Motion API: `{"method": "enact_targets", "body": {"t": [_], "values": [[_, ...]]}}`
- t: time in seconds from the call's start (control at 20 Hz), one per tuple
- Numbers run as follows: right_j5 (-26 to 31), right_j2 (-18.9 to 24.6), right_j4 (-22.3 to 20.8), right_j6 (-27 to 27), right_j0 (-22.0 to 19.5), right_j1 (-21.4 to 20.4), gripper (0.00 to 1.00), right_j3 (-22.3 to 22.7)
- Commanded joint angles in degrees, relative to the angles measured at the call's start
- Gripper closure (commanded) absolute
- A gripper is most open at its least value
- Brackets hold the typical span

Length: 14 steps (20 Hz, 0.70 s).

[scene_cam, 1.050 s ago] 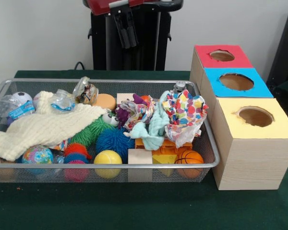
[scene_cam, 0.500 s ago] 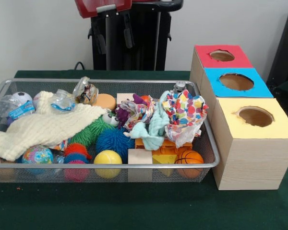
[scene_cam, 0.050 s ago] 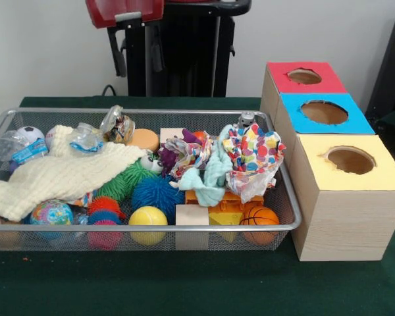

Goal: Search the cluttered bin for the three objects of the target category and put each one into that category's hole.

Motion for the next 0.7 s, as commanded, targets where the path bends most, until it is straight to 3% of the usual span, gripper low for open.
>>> {"method": "enact_targets", "body": {"t": [0.05, 0.45, 0.7], "values": [[3.31, -6.18, -8.22, -3.57, -1.13, 2.31, 0.00, -5.32], [-0.26, -10.44, -15.82, -1.21, 0.01, 5.48, 0.00, -7.13], [-2.86, -11.87, -19.17, -0.48, -0.75, 9.63, 0.00, -6.28]]}}
